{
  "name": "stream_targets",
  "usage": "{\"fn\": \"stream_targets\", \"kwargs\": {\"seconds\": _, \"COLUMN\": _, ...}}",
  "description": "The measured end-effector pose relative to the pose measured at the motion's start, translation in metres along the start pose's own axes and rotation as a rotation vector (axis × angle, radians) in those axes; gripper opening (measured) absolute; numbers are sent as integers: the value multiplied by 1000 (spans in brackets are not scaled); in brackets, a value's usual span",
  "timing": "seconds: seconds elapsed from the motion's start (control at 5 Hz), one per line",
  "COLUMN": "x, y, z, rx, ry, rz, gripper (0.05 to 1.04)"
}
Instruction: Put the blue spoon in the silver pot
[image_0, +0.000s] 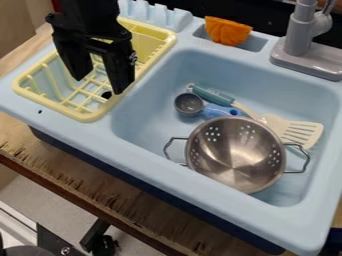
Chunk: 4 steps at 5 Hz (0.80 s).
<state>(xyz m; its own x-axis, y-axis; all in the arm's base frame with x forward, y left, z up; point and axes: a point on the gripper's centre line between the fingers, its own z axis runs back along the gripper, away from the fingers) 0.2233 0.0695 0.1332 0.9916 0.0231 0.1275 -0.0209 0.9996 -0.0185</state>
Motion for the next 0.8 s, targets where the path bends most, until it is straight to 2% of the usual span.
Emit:
{"fn": "stream_targets", "kwargs": {"seconds": 0.2, "x": -3, "y": -2, "z": -5, "rx": -10, "ry": 18, "rz": 12, "gripper": 997}}
{"fn": "stream_targets", "kwargs": {"seconds": 0.4, "x": 3, "y": -12, "z": -4, "rx": -31, "ry": -6, "rz": 177, "gripper": 997}}
{"fn": "stream_targets", "kwargs": {"seconds": 0.6, "x": 12, "y": -19, "z": 3, "rx": -4, "ry": -77, "rz": 402, "gripper": 997}}
{"fn": "stream_targets", "kwargs": {"seconds": 0.8, "x": 26, "y": -30, "z": 17, "rx": -21, "ry": -99, "rz": 607, "gripper": 997}}
